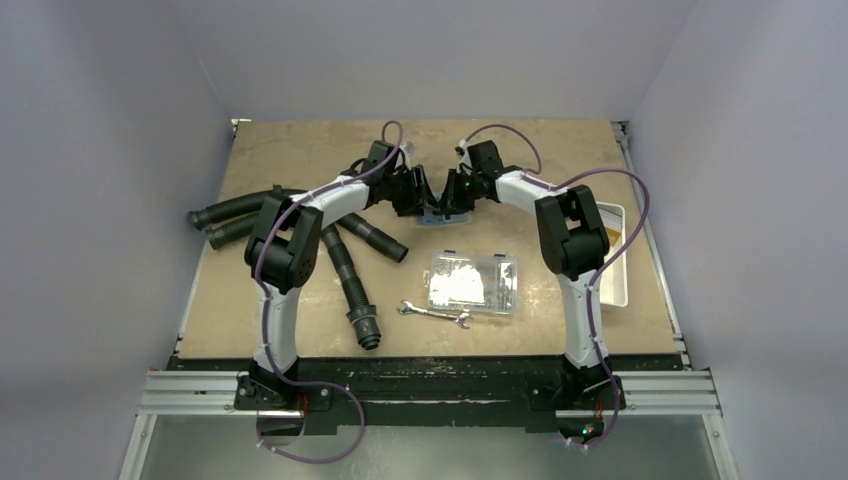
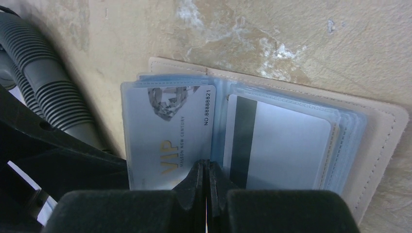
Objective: Put the credit cards into the card holder
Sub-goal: Insert the credit card into the card holder.
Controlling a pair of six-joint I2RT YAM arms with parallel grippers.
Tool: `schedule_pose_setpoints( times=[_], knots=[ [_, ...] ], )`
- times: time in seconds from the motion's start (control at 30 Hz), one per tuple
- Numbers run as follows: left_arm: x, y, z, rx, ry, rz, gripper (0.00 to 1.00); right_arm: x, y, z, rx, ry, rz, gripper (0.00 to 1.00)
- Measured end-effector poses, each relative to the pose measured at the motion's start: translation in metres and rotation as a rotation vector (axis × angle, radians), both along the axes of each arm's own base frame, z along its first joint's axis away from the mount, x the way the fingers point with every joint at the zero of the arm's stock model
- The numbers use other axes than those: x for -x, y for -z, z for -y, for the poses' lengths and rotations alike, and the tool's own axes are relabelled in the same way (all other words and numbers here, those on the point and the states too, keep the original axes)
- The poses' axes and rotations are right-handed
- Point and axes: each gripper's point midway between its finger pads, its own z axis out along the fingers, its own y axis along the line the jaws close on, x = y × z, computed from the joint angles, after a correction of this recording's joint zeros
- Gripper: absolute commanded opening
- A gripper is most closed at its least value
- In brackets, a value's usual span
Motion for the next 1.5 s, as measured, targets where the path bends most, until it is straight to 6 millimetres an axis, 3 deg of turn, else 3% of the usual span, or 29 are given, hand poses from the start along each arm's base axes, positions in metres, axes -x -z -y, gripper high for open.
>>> schedule_pose_setpoints(
  times=[0.23,0.6,0.93,1.3,1.5],
  knots=[
    [-0.003,-0.014,0.012,0.003,0.026,0.041,0.53,-0.002,-0.005,-0.005,-0.063,0.002,0.001,0.03],
    [-0.005,-0.015,0.020,0.002,0.035,0.047,0.53,0.004,-0.004,0.006,-0.136,0.036,-0.043,0.08],
    [-0.009,-0.004,0.025,-0.003,0.036,0.034,0.55,0.007,-0.010,0.027,-0.222,0.094,-0.074,0.12],
    [-0.021,-0.013,0.043,0.014,0.054,0.066,0.56,-0.004,-0.042,0.051,-0.233,0.135,-0.003,0.13],
    [-0.025,-0.004,0.046,0.013,0.050,0.051,0.56,-0.005,-0.040,0.059,-0.224,0.144,-0.008,0.14]
  ],
)
